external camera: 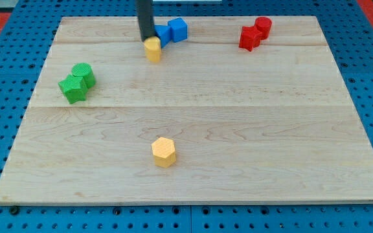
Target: Separate yellow heart from the blue triangle
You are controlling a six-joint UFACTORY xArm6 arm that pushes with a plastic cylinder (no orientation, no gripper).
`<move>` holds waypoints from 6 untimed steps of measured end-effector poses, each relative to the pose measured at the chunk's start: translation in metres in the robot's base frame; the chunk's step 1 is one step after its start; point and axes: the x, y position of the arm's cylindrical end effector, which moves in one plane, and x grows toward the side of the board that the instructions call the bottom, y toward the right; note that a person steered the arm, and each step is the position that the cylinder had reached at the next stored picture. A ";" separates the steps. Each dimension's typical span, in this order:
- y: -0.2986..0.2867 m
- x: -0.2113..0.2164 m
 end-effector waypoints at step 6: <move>0.005 0.174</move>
